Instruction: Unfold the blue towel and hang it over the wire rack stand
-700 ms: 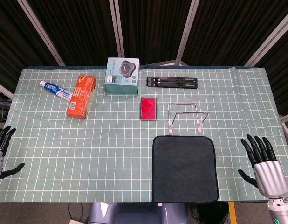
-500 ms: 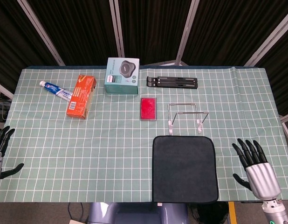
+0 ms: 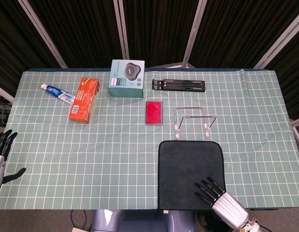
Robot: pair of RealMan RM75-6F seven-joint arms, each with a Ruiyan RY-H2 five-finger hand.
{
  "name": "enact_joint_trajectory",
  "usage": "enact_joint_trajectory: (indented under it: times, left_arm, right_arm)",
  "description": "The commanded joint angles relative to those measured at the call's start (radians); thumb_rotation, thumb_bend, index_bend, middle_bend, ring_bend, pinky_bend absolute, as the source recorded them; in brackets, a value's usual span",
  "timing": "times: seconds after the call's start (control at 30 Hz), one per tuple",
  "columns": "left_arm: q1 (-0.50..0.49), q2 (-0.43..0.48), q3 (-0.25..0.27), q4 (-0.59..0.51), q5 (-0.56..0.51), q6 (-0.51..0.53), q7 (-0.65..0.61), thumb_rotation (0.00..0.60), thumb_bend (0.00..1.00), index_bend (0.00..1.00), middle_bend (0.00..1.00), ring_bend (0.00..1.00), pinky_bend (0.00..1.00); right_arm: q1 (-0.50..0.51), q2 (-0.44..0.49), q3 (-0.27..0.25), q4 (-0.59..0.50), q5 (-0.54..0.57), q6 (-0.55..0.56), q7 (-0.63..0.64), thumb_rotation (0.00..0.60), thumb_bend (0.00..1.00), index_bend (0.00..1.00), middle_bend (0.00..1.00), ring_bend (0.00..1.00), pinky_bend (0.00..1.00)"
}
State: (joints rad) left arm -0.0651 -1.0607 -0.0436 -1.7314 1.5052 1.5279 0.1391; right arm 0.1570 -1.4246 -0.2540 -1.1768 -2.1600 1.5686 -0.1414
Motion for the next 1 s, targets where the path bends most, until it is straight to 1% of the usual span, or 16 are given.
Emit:
enact_joint_trajectory:
  times: [0.03,0.17,0.27,0.53,0.87,1.0]
  left_arm:
    - [0.000,-0.005,0.002,0.000,0.004,0.001,0.007,0.600,0.00,0.00,0.00,0.00,0.00]
    - [-0.002,-0.012,0.003,0.002,-0.002,-0.006,0.021,0.600,0.00,0.00,0.00,0.00,0.00]
    - [-0.004,-0.017,0.001,0.008,-0.015,-0.016,0.028,0.600,0.00,0.00,0.00,0.00,0.00]
    - [-0.006,-0.022,-0.001,0.011,-0.023,-0.021,0.036,0.600,0.00,0.00,0.00,0.00,0.00]
    - [-0.008,-0.026,0.000,0.013,-0.028,-0.027,0.041,0.600,0.00,0.00,0.00,0.00,0.00]
    - [-0.009,-0.025,0.000,0.013,-0.029,-0.030,0.038,0.600,0.00,0.00,0.00,0.00,0.00]
  right_arm:
    - [0.028,-0.069,-0.020,0.078,-0.061,-0.007,-0.038,0.600,0.00,0.21,0.00,0.00,0.00]
    - [0.049,-0.114,-0.024,0.142,-0.082,-0.007,-0.033,0.600,0.00,0.23,0.00,0.00,0.00]
    - [0.061,-0.144,-0.031,0.191,-0.085,-0.035,-0.045,0.600,0.00,0.23,0.00,0.00,0.00]
    - [0.079,-0.192,-0.034,0.266,-0.079,-0.039,-0.068,0.600,0.00,0.23,0.00,0.00,0.00]
    - [0.087,-0.226,-0.032,0.295,-0.034,-0.057,-0.071,0.600,0.00,0.23,0.00,0.00,0.00]
    - [0.091,-0.226,-0.034,0.292,-0.024,-0.061,-0.070,0.600,0.07,0.23,0.00,0.00,0.00]
